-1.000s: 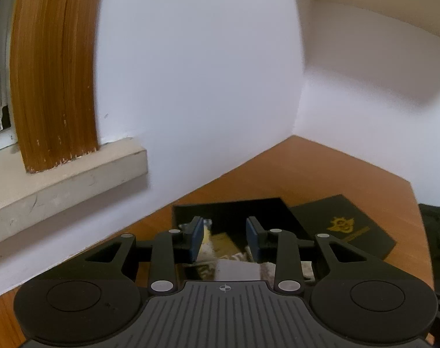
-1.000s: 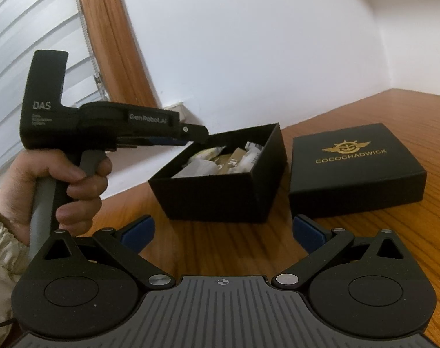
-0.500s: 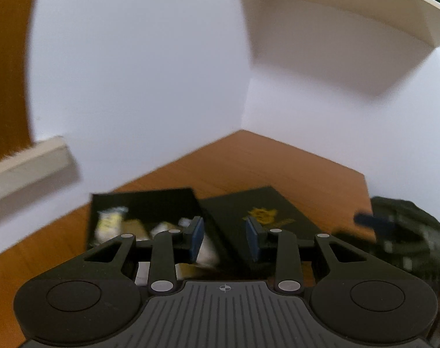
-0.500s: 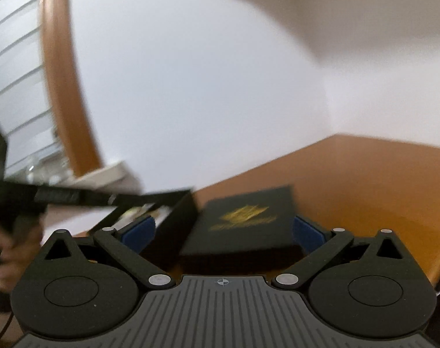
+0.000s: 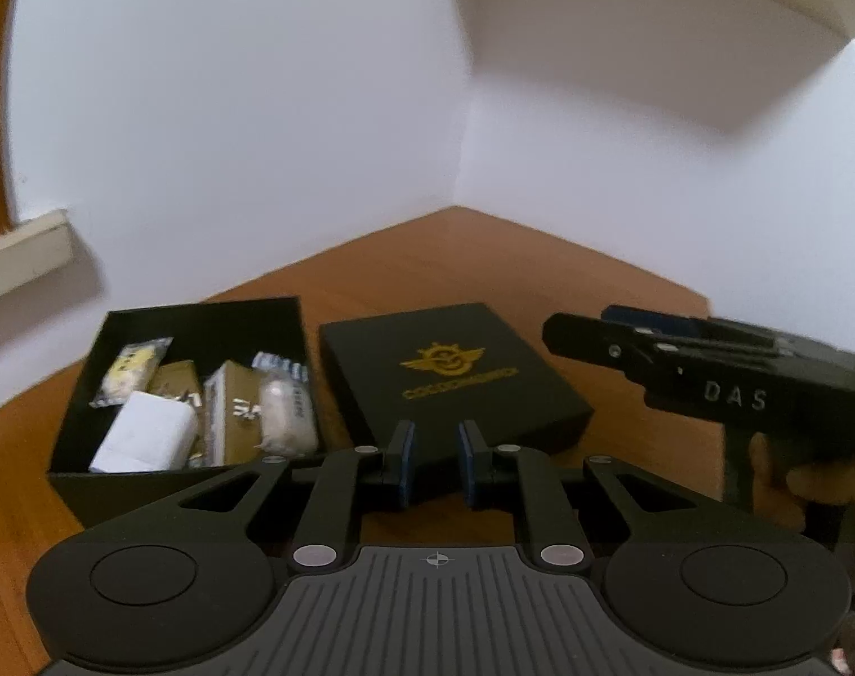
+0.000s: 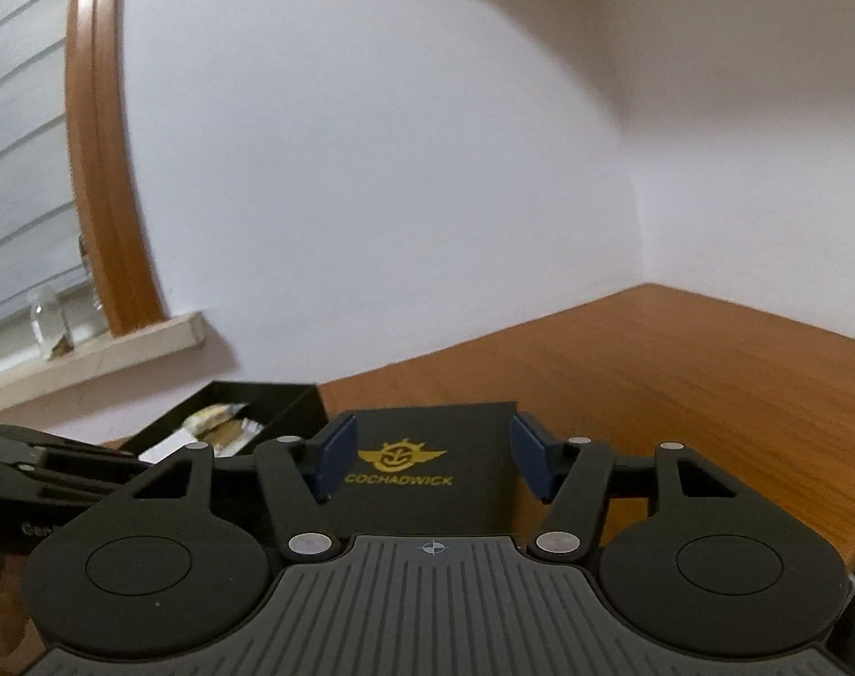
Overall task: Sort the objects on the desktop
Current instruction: 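Grasp the black gold-logo lid with the right gripper and lift it, then carry the lid with the right gripper over the open black box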
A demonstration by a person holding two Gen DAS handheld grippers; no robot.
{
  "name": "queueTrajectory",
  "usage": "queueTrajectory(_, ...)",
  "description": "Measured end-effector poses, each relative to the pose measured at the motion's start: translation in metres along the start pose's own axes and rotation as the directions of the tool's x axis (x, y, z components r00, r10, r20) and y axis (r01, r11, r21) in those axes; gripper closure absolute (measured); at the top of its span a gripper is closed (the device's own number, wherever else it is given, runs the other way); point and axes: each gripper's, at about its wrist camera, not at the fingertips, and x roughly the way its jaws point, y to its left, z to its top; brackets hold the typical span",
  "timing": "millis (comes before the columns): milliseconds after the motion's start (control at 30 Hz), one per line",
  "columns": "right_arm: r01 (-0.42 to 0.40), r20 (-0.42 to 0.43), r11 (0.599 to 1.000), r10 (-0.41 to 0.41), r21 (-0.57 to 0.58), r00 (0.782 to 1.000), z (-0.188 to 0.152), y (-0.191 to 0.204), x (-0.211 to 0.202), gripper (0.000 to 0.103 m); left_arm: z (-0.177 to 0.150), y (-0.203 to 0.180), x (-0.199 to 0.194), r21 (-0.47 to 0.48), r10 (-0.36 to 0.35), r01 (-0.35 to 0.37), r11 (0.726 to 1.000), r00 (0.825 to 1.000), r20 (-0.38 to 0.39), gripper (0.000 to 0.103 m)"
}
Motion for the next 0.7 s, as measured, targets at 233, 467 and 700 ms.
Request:
queueTrajectory(233, -0.046, -0.02, 0.999, 0.046, -0.008, 0.999, -0.003, 0.002, 0.015, 0.043, -0.011, -0.009, 0.004, 0.012, 0.077, -0.076, 0.997, 0.997, -0.014, 0.061)
queueTrajectory(467, -0.059, -0.05, 0.998, 0.059, 0.014, 0.997, -0.006, -0.006, 0.028, 0.043, -0.014, -0.012, 0.013, 0.008, 0.101, -0.1, 0.995, 0.995, -0.022, 0.055)
queueTrajectory(700, -0.084, -0.108, 0.991, 0.095, 0.105, 0.99, -0.007, -0.025, 0.043, 0.043, -0.013, -0.013, 0.024, 0.009, 0.104, -0.104, 0.995, 0.994, -0.037, 0.055)
